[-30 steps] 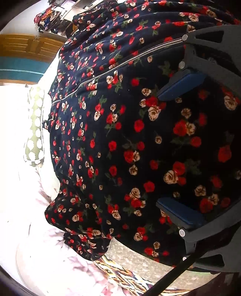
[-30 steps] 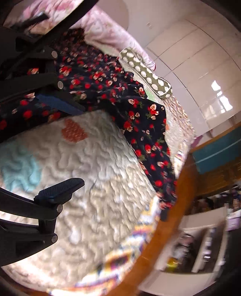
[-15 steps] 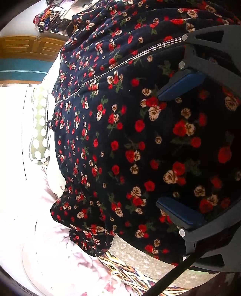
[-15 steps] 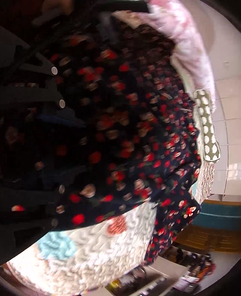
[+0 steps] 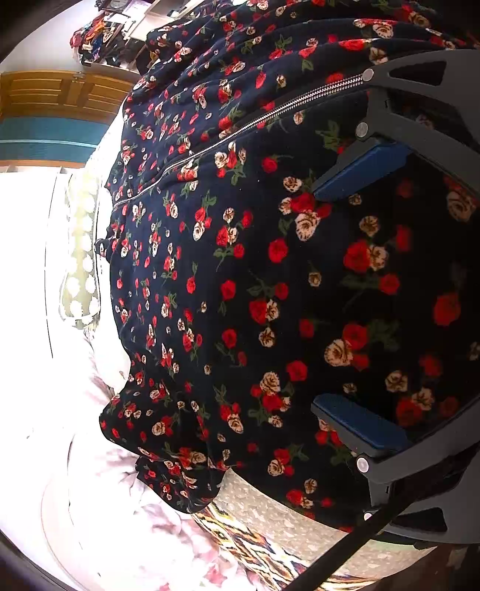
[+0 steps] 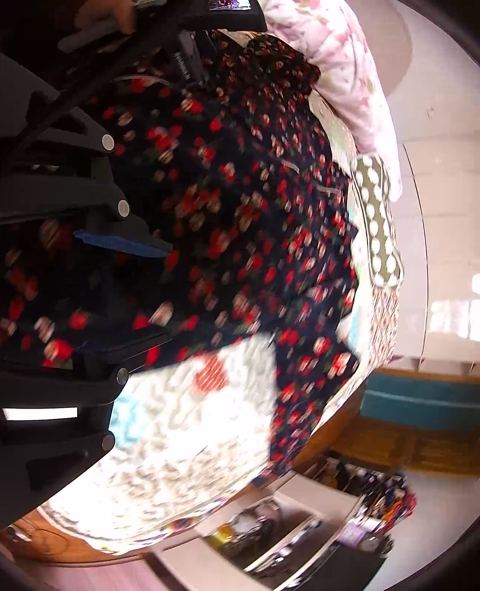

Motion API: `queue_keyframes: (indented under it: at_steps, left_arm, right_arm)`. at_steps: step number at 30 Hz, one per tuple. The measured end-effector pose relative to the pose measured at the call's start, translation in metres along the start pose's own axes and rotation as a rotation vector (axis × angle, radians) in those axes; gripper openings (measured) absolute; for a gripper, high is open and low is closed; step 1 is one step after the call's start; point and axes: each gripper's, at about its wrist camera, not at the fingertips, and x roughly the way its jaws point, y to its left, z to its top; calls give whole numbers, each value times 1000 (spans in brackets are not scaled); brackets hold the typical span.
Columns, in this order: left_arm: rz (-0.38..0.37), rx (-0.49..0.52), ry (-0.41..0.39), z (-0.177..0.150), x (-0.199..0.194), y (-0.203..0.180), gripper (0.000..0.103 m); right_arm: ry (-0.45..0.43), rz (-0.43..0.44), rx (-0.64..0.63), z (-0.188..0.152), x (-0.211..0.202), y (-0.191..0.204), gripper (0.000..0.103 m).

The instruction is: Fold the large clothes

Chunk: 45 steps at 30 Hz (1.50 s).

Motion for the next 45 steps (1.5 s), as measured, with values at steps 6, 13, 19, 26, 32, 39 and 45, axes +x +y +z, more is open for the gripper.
queue_keyframes:
  at_steps: [6,13,19,26,32,39,45]
  left_arm:
    - [3,-1,-1,0,0,-1,103]
    - [3,-4,-4,0,1,-1,103]
    - [3,-4,-5,1,1,0,103]
    - [-15,-34,78,22,16,0,103]
    - [-12,-34,121,38,35,-4,103]
    - [-23,-50,95,37,35,-2,103]
    - [-29,-66,88,37,33,2,103]
  right_arm:
    - [-6,51,-50,33,36,45,48]
    - [29,-13,-63,49,102,53,49]
    - [1,43,25,39,111,34,61]
    - [-26,18,2,35,110,38,65]
    - [-28,16,3,36,111,39,66]
    - [-26,12,3,35,112,40,67]
    - [-33,10,5,35,112,40,67]
